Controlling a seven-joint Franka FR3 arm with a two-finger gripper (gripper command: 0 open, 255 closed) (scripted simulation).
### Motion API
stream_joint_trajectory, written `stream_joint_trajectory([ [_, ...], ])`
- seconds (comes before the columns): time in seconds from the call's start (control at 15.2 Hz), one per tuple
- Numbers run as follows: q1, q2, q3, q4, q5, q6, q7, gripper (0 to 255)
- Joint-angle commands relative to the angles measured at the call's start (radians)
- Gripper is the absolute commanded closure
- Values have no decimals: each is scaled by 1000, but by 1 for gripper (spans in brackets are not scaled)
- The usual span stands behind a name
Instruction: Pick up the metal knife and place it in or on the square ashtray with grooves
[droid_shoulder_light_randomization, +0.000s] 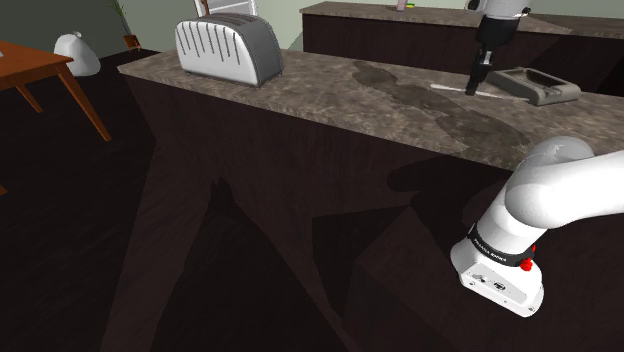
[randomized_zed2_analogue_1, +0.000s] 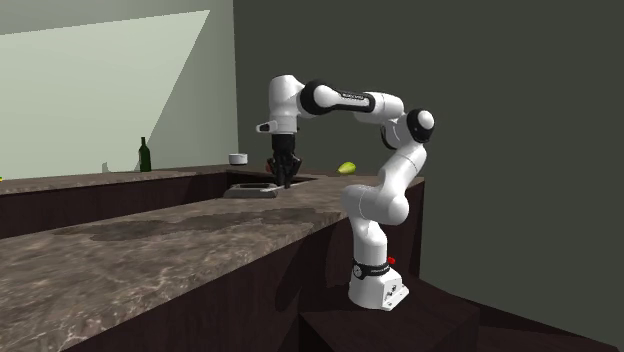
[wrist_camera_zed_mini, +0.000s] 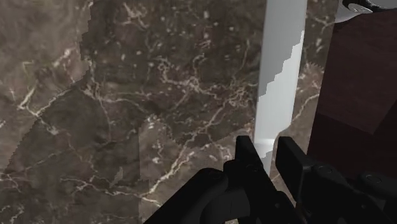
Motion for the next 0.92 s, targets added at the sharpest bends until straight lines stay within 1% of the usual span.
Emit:
stream_joint_trajectory([
  [0.0,-2,16,-21,29,-13,-9,-24,255],
  [0.26,-11,69,-122,96,-73,2,-120,255],
  [0.46,-7,119,-200,157,-108,14,-191,255],
  [0.66,7,176,-281,226,-134,27,-264,255],
  [0.86,31,240,-368,304,-149,41,-338,255],
])
